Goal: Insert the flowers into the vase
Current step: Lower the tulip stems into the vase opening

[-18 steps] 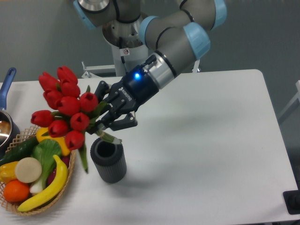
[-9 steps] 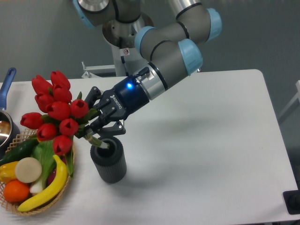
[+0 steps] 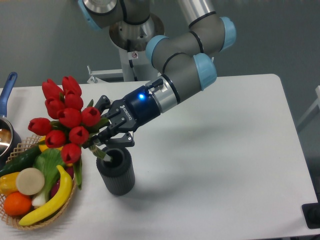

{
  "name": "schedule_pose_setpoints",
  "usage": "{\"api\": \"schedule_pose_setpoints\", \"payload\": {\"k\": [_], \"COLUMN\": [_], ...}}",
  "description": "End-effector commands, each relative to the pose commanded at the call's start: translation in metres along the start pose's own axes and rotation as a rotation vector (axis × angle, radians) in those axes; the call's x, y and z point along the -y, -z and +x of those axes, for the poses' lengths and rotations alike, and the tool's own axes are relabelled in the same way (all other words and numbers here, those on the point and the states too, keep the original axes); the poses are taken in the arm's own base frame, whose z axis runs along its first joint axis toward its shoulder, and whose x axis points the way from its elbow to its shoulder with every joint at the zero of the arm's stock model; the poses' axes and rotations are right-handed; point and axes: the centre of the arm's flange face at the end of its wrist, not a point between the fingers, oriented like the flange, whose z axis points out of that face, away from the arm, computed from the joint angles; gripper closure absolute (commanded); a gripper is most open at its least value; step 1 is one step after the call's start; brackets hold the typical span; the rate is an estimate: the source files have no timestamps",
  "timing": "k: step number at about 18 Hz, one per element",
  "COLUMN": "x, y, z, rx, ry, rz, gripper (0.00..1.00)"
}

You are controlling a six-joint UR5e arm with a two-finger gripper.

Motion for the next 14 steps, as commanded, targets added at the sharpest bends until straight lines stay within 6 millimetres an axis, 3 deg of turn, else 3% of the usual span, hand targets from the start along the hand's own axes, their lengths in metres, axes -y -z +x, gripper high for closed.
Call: {"api": "schedule_pose_setpoints", "payload": {"k": [7,14], "x": [-0.011,-0.037], "y": [0.007,0.01], "z": [-0.001,-0.006], "rx": [0.012,0.017], "ry": [0.025,0.073], "rz": [0.002,0.002], "gripper": [0.7,0.7]}}
